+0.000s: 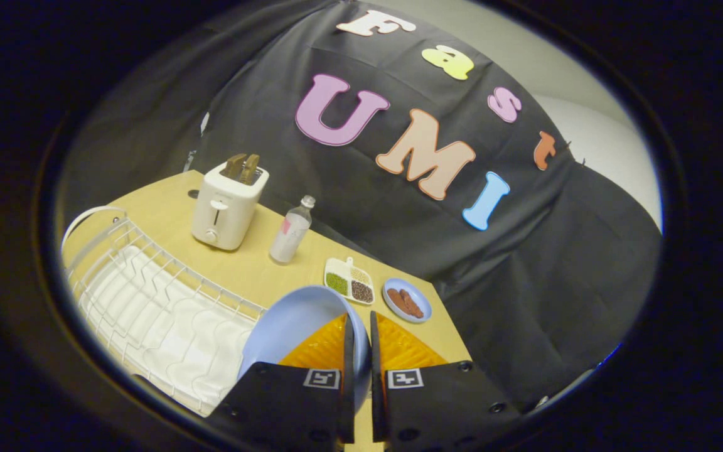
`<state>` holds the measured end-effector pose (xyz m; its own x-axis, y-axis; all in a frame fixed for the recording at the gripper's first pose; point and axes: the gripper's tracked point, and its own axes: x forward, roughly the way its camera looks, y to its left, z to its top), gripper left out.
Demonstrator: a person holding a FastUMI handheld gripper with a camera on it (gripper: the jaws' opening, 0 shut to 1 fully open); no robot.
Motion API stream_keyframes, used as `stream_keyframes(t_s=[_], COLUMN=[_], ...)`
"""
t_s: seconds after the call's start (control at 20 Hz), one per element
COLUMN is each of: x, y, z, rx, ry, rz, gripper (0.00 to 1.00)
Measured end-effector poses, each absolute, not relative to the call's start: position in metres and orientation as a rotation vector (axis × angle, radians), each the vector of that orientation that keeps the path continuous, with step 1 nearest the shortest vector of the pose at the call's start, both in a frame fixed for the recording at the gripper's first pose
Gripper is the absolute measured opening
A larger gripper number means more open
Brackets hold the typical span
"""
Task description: Take the plate from the dish rack, then take the spoon from the basket and place it into the plate.
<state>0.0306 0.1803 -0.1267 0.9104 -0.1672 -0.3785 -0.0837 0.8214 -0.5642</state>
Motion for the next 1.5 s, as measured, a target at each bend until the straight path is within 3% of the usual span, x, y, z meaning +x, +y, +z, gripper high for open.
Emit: stream_keyframes(t_s=[0.55, 1.0, 1.5], x=[0.043, 0.027, -0.001], y=[0.158, 0.088, 0.013], z=[-0.088, -0.041, -0.039], rx=[-0.622, -0.421, -0.341], ry=[0.357, 0.315, 0.330], rz=[-0.060, -0.078, -0.010], gripper=[0.13, 0.13, 0.13])
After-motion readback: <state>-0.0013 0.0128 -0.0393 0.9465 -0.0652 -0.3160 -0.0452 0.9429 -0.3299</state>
